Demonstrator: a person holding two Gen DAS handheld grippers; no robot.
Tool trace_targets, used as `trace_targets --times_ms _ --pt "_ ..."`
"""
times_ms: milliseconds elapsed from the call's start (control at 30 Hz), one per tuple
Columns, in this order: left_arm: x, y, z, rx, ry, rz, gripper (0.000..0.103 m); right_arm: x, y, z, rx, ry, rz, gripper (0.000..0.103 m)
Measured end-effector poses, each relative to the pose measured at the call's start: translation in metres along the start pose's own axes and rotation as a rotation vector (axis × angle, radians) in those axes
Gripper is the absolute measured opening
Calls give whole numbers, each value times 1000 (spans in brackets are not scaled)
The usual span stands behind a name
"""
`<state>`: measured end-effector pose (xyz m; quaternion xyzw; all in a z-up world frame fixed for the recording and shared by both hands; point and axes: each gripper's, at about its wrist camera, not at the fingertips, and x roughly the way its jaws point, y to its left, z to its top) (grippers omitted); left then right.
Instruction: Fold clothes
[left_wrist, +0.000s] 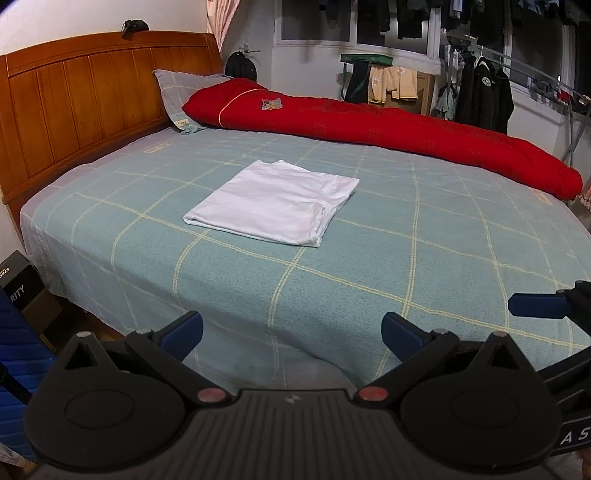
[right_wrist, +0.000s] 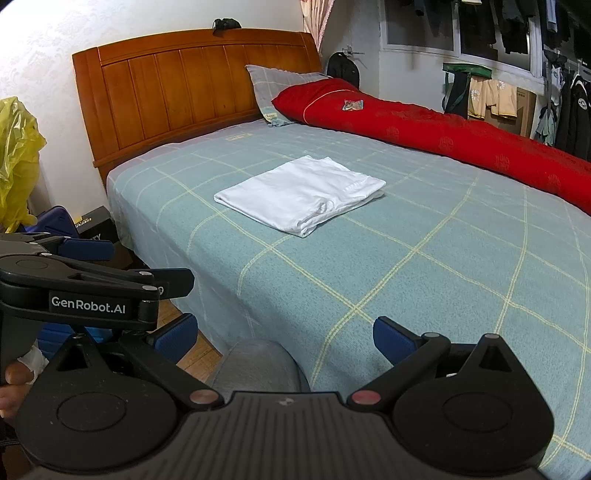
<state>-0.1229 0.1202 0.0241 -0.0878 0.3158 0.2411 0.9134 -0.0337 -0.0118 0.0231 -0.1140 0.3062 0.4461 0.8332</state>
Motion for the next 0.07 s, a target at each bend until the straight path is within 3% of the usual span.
trace_targets --times_ms 67 --pt "0 0 0 1 -1 -1 102 0 1 0 -1 -1 -1 103"
